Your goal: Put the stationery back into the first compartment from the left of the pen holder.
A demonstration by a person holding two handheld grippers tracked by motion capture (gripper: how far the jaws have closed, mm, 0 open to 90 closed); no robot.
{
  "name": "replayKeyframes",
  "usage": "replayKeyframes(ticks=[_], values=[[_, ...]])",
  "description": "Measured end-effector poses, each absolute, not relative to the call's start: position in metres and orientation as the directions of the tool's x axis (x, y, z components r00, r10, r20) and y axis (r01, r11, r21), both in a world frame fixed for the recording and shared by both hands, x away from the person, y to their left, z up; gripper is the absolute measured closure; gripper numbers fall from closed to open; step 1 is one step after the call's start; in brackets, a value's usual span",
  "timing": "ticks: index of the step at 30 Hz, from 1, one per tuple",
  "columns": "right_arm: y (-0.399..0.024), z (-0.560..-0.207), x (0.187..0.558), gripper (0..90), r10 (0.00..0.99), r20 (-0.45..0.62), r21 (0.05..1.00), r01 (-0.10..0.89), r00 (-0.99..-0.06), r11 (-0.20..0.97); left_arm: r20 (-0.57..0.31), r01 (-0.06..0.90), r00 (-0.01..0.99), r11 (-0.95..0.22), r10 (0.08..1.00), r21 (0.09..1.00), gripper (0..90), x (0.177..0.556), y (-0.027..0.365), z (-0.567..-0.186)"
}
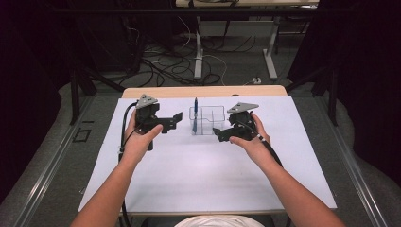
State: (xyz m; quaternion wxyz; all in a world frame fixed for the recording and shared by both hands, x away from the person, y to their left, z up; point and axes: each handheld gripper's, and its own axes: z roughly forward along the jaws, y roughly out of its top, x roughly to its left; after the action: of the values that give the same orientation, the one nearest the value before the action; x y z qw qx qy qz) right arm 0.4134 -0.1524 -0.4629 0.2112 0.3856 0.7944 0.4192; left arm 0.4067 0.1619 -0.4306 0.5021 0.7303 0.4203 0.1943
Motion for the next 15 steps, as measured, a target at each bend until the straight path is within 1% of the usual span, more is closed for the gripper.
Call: replayKeyframes(ticks=[3,9,15], values=[[-0.162,-0.463,0.409,0.0,0.803,0.026,0.834,0.455,-0.596,0.310,-0.139,0.416,0.568,-0.137,0.811,0.899,0.1,0.399,0.173,-0.437],[-0.182,-0.466,0.400,0.0,0.810,0.006,0.843,0.439,-0.586,0.311,-0.148,0.420,0.531,-0.107,0.835,0.901,0.1,0.383,0.196,-0.450],[-0.206,-0.471,0.389,0.0,0.842,0.020,0.849,0.454,-0.538,0.270,-0.155,0.437,0.467,-0.075,0.871,0.896,0.1,0.373,0.220,-0.465]])
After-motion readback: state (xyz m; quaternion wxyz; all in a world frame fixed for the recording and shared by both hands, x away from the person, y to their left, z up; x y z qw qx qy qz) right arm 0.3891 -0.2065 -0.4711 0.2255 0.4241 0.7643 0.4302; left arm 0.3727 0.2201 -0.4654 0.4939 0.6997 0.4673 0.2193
